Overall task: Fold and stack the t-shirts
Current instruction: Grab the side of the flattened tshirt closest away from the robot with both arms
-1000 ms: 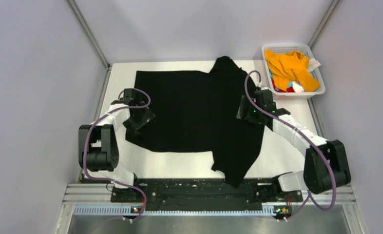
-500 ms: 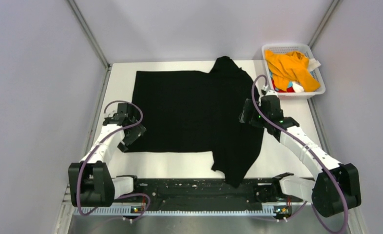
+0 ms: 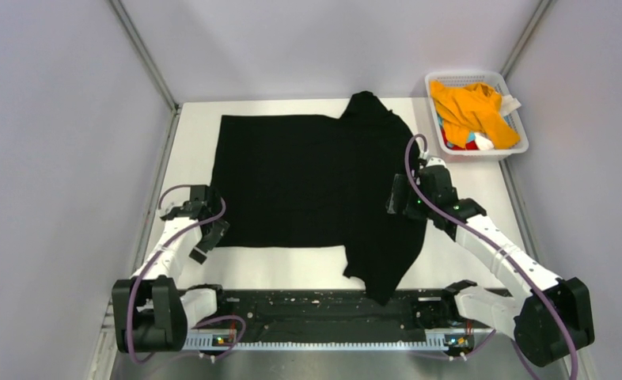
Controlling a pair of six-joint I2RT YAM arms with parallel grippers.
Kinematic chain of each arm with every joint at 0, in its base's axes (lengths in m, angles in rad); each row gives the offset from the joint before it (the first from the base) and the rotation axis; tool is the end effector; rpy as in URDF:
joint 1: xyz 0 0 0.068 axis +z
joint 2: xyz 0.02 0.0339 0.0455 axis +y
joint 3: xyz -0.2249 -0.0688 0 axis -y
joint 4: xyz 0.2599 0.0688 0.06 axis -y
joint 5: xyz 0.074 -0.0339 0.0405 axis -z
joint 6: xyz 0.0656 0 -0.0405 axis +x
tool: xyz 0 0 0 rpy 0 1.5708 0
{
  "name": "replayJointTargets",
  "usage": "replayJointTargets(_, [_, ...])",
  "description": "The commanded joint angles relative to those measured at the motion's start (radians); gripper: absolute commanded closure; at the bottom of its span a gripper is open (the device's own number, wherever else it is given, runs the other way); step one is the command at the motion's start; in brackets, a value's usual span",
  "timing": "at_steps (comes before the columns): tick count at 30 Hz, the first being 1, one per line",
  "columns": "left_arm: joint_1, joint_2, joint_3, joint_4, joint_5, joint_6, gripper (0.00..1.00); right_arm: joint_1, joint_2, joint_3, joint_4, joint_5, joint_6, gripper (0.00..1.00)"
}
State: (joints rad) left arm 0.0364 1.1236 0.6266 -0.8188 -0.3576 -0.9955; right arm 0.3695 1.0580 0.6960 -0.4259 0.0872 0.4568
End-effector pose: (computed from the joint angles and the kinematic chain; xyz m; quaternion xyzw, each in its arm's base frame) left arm 0.2130 0.0307 0.1140 -0.5012 0.8379 0.0988 0.1924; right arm 0.2559 0.0930 0.1748 0.0569 0.9219 0.1161 0.3653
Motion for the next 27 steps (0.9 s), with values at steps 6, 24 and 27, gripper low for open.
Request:
replayJointTargets(6, [0.008, 0.135, -0.007, 0.135, 0.033, -0.066, 0.28, 0.007, -0.009, -0.002, 0.001, 0.011, -0.008, 0.01])
replayJointTargets(24, [0.009, 0.225, 0.002, 0.201, 0.072, -0.055, 0.88, 0.007, -0.036, -0.004, -0.083, 0.039, -0.007, 0.01])
replayJointTargets(27, [0.01, 0.214, 0.008, 0.179, 0.057, -0.045, 1.0, 0.045, -0.043, 0.016, -0.138, 0.041, -0.009, 0.02])
